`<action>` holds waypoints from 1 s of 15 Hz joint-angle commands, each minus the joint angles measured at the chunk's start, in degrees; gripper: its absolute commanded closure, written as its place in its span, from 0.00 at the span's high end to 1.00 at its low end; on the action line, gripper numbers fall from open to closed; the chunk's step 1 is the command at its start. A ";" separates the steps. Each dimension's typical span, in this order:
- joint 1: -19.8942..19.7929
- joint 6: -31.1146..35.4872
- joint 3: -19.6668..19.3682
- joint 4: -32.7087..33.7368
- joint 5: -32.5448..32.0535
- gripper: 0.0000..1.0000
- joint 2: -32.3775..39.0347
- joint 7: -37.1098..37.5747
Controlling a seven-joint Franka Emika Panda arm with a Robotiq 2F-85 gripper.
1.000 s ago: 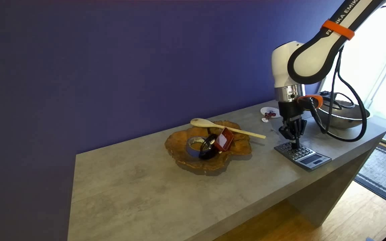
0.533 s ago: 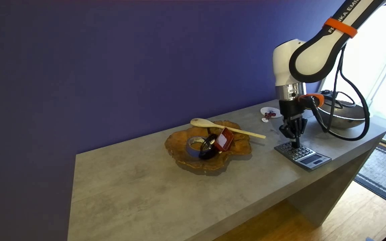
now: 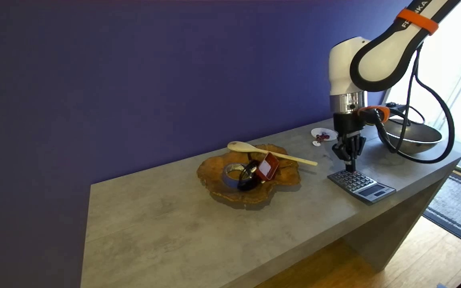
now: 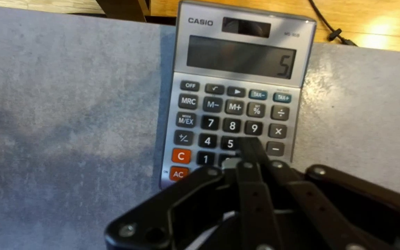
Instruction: Press four buttons on the calculator
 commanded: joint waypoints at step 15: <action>0.53 7.24 1.27 -0.30 1.52 0.00 2.05 -0.86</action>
